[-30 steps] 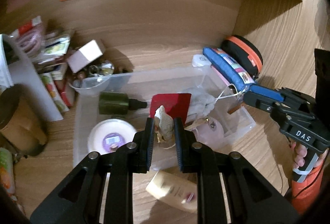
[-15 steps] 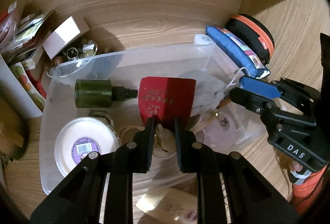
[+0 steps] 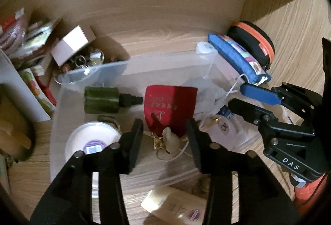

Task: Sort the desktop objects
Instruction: 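Release the shell with left while right releases the card box into the bin, then grasp the cream sunscreen tube with left while right reaches to the beaded string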

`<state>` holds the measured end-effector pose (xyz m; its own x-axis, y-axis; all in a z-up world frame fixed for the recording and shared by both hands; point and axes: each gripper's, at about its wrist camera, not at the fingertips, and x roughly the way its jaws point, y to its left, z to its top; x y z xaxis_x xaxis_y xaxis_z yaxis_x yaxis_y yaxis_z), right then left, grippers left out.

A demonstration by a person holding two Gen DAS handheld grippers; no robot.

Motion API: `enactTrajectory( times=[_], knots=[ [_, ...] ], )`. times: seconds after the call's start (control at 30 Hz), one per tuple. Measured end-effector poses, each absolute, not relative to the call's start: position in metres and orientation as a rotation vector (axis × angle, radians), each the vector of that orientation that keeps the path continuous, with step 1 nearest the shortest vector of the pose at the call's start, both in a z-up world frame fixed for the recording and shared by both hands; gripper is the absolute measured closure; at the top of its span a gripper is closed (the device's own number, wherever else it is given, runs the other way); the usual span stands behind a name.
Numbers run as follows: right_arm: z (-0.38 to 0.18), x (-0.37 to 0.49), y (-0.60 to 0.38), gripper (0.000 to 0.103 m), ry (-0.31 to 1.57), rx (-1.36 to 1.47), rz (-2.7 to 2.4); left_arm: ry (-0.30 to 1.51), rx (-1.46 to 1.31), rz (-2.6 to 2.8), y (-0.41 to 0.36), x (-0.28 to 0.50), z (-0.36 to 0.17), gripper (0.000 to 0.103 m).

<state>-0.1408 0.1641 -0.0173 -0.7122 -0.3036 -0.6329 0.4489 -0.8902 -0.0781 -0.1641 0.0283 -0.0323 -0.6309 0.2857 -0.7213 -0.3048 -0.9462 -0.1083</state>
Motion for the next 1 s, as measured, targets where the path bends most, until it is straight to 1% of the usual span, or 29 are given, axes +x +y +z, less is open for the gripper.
enactTrajectory(
  times=[0.07, 0.13, 0.17, 0.2, 0.27, 0.4, 0.47, 0.53, 0.6, 0.67, 0.9, 1.0],
  knots=[
    [-0.012, -0.137, 0.166, 0.073, 0.304, 0.881, -2.569, 0.034, -1.109, 2.582, 0.027, -0.160, -0.026, 0.056],
    [-0.007, -0.132, 0.168, 0.065, 0.302, 0.869, -2.582, 0.037, -1.082, 2.600, 0.025, -0.154, -0.020, 0.048],
    [-0.003, -0.129, 0.170, 0.060, 0.301, 0.857, -2.594, 0.043, -1.064, 2.618, 0.024, -0.150, -0.016, 0.042],
    [0.000, -0.126, 0.170, 0.057, 0.299, 0.849, -2.600, 0.048, -1.050, 2.631, 0.023, -0.146, -0.013, 0.040],
    [0.006, -0.118, 0.174, 0.050, 0.286, 0.830, -2.613, 0.056, -1.034, 2.647, 0.020, -0.140, -0.009, 0.038],
    [0.014, -0.105, 0.179, 0.042, 0.263, 0.813, -2.631, 0.061, -1.021, 2.680, 0.016, -0.126, -0.005, 0.029],
    [0.016, -0.099, 0.182, 0.035, 0.237, 0.819, -2.632, 0.071, -1.017, 2.699, 0.014, -0.118, -0.005, 0.027],
    [0.018, -0.093, 0.186, 0.032, 0.219, 0.815, -2.640, 0.078, -1.018, 2.713, 0.013, -0.111, -0.005, 0.022],
    [0.017, -0.087, 0.188, 0.030, 0.215, 0.815, -2.648, 0.075, -1.017, 2.730, 0.010, -0.103, -0.006, 0.016],
    [0.016, -0.079, 0.191, 0.029, 0.204, 0.823, -2.647, 0.077, -1.019, 2.743, 0.006, -0.096, -0.008, 0.013],
    [0.003, -0.062, 0.202, 0.029, 0.192, 0.866, -2.642, 0.036, -1.131, 2.672, 0.002, -0.078, -0.031, 0.012],
    [-0.005, -0.059, 0.205, 0.029, 0.189, 0.896, -2.636, 0.056, -1.178, 2.635, 0.011, -0.072, -0.046, 0.012]
  ],
)
